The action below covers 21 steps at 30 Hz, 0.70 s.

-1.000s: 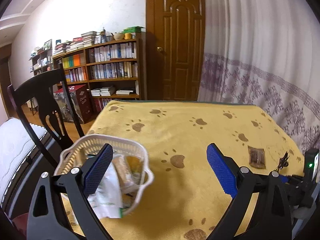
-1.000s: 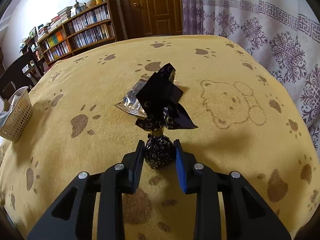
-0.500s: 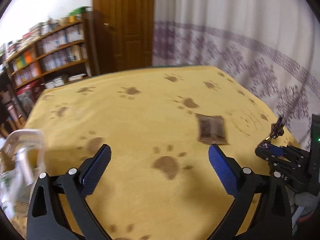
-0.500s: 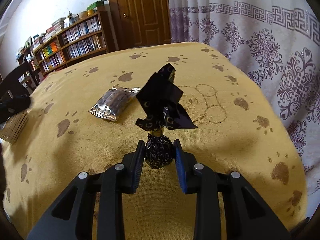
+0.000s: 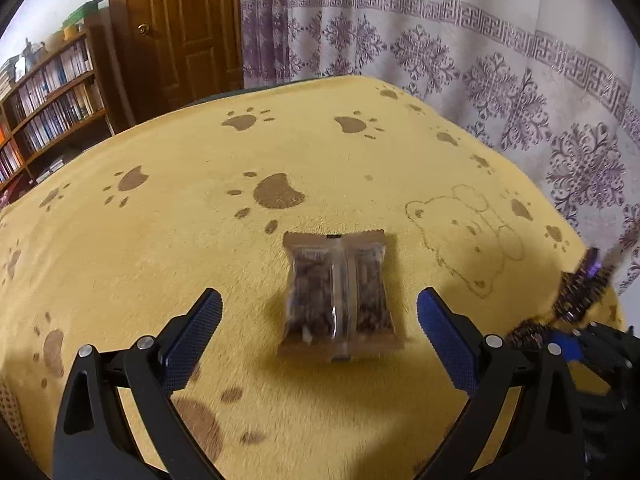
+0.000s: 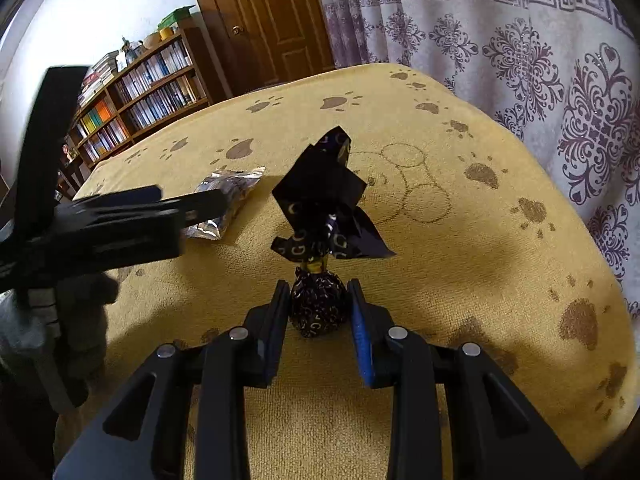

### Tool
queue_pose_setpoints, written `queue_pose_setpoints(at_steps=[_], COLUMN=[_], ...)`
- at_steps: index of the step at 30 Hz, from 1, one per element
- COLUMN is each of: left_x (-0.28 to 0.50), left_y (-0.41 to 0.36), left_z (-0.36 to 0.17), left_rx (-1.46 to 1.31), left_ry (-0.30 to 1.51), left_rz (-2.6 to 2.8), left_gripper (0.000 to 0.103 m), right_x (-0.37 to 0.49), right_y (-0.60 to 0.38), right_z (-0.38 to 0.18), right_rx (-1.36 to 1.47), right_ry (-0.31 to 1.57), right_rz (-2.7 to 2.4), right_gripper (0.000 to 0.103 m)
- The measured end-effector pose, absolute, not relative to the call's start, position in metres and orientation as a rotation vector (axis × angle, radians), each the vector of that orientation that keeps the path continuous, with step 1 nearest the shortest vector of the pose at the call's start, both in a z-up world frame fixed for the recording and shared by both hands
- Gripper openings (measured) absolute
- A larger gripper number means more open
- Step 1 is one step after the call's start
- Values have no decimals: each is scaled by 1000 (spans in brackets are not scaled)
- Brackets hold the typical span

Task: Organize snacks
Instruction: 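Grasp the brown two-compartment snack packet with the left tool, then carry the brown packet into the basket and open the left tool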

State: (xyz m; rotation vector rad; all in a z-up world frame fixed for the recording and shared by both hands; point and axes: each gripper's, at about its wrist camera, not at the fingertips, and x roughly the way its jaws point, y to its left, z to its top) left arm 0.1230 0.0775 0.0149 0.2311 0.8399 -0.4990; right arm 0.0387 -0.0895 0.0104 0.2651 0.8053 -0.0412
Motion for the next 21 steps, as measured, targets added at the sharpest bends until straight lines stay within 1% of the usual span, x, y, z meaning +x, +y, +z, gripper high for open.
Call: queue_pose_setpoints(at_steps=[3, 4, 5, 7, 8, 9, 13, 21], left_x=[130, 132, 133, 132, 131, 129, 124, 110], left_y=[73, 71, 70, 70, 71, 72, 79, 88], left_z=[10, 7, 5, 3, 4, 5, 8, 24], left_rx=[229, 228, 229, 235, 232, 229, 200, 196], left_ry=[852, 860, 870, 867, 862, 857, 841, 798], left_rz=[-498, -503, -505, -493, -504, -515, -537, -524], left_gripper=[97, 89, 78, 70, 61, 57, 55, 55], right_x=[38, 38, 38, 37, 37, 37, 37, 37], right_y=[-90, -90, -89, -89, -89, -89, -89, -88], right_z=[10, 10, 10, 10, 10, 10, 10, 10], right_rx=[269, 267, 265, 263, 263, 262, 260, 261], right_ry=[808, 808, 809, 810, 810, 810, 811, 812], right_rz=[-40, -41, -41, -42, -42, -42, -38, -38], right_gripper=[30, 30, 30, 30, 30, 30, 31, 31])
